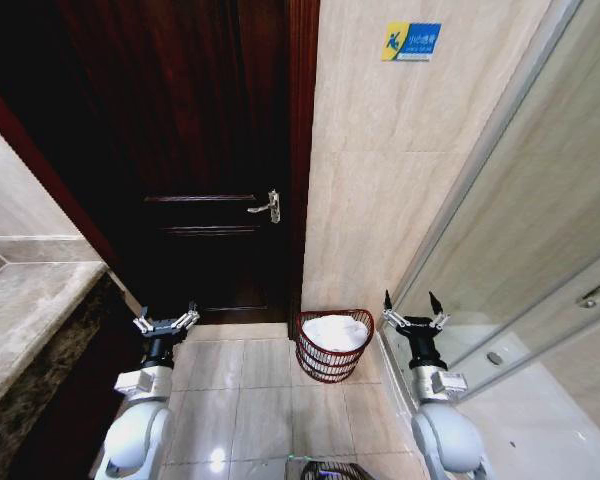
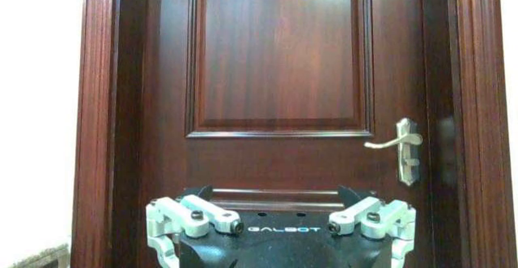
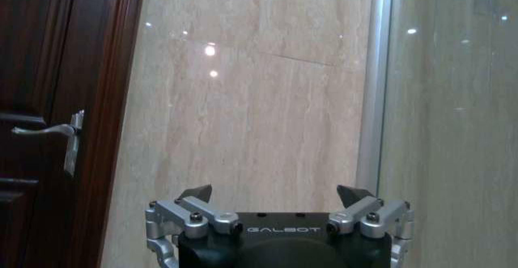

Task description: Discard the used towel into the hamper.

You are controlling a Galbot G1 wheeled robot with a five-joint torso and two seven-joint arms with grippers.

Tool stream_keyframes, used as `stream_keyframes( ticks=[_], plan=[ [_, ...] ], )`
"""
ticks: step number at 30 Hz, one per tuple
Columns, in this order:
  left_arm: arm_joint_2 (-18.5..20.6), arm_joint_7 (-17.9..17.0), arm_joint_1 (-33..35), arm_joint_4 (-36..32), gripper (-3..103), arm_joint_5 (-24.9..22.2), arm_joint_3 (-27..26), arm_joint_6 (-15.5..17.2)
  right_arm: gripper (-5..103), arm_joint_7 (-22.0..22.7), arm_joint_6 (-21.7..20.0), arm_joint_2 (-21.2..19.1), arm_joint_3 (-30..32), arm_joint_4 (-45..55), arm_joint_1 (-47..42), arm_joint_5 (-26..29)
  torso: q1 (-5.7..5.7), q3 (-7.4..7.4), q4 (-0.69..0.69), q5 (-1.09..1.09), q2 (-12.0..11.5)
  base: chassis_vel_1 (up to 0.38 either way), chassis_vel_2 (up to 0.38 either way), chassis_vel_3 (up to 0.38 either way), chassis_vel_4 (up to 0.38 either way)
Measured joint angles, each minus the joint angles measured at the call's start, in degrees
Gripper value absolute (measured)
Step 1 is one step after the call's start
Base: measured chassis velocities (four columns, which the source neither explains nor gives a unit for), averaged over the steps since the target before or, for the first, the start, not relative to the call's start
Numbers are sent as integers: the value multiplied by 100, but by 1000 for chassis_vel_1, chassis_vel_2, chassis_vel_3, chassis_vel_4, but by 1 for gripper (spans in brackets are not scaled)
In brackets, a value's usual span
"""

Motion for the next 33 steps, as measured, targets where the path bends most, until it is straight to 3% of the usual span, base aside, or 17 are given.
stream_keyframes(
  ticks=[2, 18, 33],
  plan=[
    [-6, -9, -1, -2, 100, -38, 9, 8, 100, 0, -1, 3, -2, -4, 2, -2, 36, 45, -4, 0, 82, 0, 0, 0, 0],
    [-46, -147, 23, 147, 100, -67, 82, -272, 100, 9, -19, 3, -17, -13, 7, -24, 263, 309, -2, 0, 570, 0, 0, 0, 0],
    [-99, -227, 166, 26, 100, -31, 74, -391, 100, 6, -142, -13, 16, 112, -48, 154, 254, 302, -3, 0, 549, 0, 0, 0, 0]
  ],
)
